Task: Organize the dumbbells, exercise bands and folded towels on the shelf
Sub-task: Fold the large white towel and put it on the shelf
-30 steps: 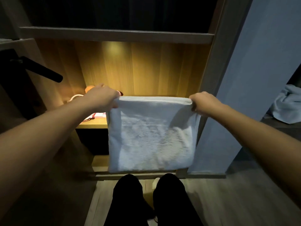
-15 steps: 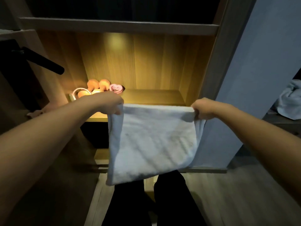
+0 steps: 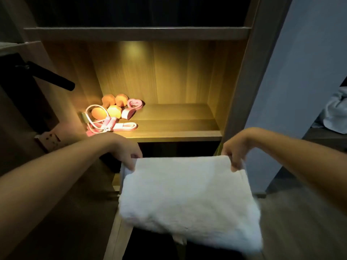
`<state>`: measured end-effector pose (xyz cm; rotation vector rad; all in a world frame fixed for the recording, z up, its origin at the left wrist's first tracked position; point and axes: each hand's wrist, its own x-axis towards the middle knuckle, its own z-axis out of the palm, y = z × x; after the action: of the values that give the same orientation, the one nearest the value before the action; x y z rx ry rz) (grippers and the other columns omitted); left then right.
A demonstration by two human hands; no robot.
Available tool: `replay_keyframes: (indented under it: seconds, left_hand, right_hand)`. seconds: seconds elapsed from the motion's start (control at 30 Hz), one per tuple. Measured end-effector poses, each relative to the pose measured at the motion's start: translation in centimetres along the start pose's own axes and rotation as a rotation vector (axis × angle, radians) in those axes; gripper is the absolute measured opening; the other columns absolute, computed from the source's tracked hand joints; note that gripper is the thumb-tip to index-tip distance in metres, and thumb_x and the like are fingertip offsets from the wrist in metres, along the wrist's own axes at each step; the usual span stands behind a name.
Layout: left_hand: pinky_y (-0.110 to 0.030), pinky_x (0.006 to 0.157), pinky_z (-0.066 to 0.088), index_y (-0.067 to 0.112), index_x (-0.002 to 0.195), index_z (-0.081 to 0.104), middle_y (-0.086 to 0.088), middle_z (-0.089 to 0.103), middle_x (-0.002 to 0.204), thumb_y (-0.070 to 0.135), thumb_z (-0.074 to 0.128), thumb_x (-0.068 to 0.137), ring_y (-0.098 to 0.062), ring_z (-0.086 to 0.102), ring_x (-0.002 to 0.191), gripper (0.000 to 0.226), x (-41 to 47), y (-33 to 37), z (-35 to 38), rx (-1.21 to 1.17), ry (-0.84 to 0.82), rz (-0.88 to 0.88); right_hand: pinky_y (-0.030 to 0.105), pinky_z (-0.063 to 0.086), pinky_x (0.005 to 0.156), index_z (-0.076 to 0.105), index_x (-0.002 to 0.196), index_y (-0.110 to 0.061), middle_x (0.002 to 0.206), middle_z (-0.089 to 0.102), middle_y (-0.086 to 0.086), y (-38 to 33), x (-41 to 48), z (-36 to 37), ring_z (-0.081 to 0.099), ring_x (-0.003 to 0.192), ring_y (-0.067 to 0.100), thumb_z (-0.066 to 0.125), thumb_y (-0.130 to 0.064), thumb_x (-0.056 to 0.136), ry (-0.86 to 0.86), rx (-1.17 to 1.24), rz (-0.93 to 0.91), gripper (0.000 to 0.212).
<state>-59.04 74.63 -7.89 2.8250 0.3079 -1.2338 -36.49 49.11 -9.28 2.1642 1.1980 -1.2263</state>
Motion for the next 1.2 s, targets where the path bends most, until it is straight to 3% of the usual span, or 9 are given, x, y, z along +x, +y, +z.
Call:
replay_keyframes:
  seconds: [0.13,0.3,0.47,0.63,0.77,0.83,0.93,1.1,1.2]
  left_hand:
    - [-0.029,0.089,0.044,0.018,0.121,0.058,0.001,0.060,0.114,0.031,0.059,0.095,-0.016,0.055,0.104,0.029,-0.2,-1.5,-0.8,-0.060,0.238,-0.013]
    - [-0.040,0.081,0.049,0.017,0.104,0.063,-0.005,0.062,0.100,0.034,0.063,0.092,-0.025,0.057,0.094,0.021,-1.8,-3.2,-3.3,-0.082,0.390,-0.002]
    - [-0.033,0.072,0.043,0.011,0.099,0.063,-0.007,0.060,0.094,0.033,0.066,0.091,-0.020,0.054,0.082,0.023,-5.3,-3.6,-3.8,-0.241,0.531,0.059]
    - [-0.019,0.067,0.049,0.012,0.091,0.067,-0.004,0.063,0.091,0.043,0.079,0.074,-0.016,0.060,0.083,0.037,-10.0,-3.3,-2.4,-0.729,0.607,0.178]
    - [-0.027,0.071,0.056,-0.002,0.107,0.066,-0.013,0.070,0.100,0.055,0.090,0.044,-0.026,0.066,0.091,0.089,-13.1,-3.9,-1.6,-0.944,0.523,0.269]
    - [-0.031,0.070,0.055,-0.005,0.111,0.063,-0.017,0.068,0.100,0.053,0.092,0.039,-0.030,0.063,0.092,0.097,-14.0,-4.1,-1.6,-0.992,0.456,0.282]
    - [-0.030,0.069,0.058,-0.003,0.110,0.062,-0.016,0.069,0.099,0.046,0.092,0.048,-0.026,0.068,0.089,0.085,-13.9,-4.2,-0.9,-1.045,0.296,0.261]
    - [-0.029,0.073,0.054,0.004,0.110,0.064,-0.011,0.070,0.102,0.031,0.072,0.072,-0.022,0.068,0.090,0.047,-7.4,-3.6,3.7,-1.042,0.064,0.082]
    - [-0.029,0.071,0.055,0.001,0.112,0.063,-0.012,0.066,0.104,0.024,0.076,0.075,-0.022,0.066,0.091,0.046,-1.2,-2.8,8.2,-1.090,0.079,-0.050]
  right_hand:
    - [0.026,0.055,0.083,0.068,0.112,-0.025,0.107,0.068,-0.008,1.5,-1.4,-1.2,0.062,0.101,0.012,0.073,-0.019,0.086,0.233,0.049,-0.030,0.027]
    - [0.037,0.054,0.095,0.067,0.104,-0.027,0.106,0.068,-0.005,2.1,-4.1,-2.9,0.063,0.100,0.013,0.073,-0.019,0.086,0.399,0.122,-0.077,0.020]
    - [0.038,0.055,0.093,0.068,0.103,-0.023,0.108,0.068,0.002,1.9,-6.7,-3.5,0.064,0.101,0.018,0.072,-0.017,0.086,0.461,0.156,-0.124,0.019]
    - [0.032,0.057,0.086,0.068,0.112,-0.012,0.108,0.071,0.008,1.9,-11.3,-2.8,0.068,0.101,0.024,0.073,-0.017,0.083,0.424,0.406,-0.209,0.030]
    - [0.031,0.056,0.085,0.066,0.117,-0.008,0.114,0.070,0.012,1.8,-15.4,-2.5,0.067,0.106,0.029,0.086,-0.038,0.066,0.306,0.558,-0.304,0.062]
    - [0.034,0.055,0.088,0.065,0.119,-0.005,0.119,0.068,0.016,1.8,-16.6,-2.3,0.065,0.110,0.033,0.089,-0.042,0.059,0.244,0.610,-0.340,0.075]
    - [0.040,0.054,0.091,0.063,0.121,-0.003,0.124,0.065,0.019,1.9,-15.9,-1.9,0.062,0.114,0.038,0.087,-0.042,0.064,0.185,0.667,-0.345,0.073]
    - [0.038,0.054,0.088,0.058,0.129,-0.004,0.126,0.064,0.016,1.7,-8.5,1.8,0.064,0.113,0.032,0.067,-0.028,0.088,0.040,0.728,-0.214,0.048]
    - [0.033,0.056,0.081,0.061,0.122,-0.002,0.114,0.068,0.014,2.1,-1.1,5.5,0.068,0.098,0.025,0.077,-0.028,0.079,0.017,0.817,-0.069,0.053]
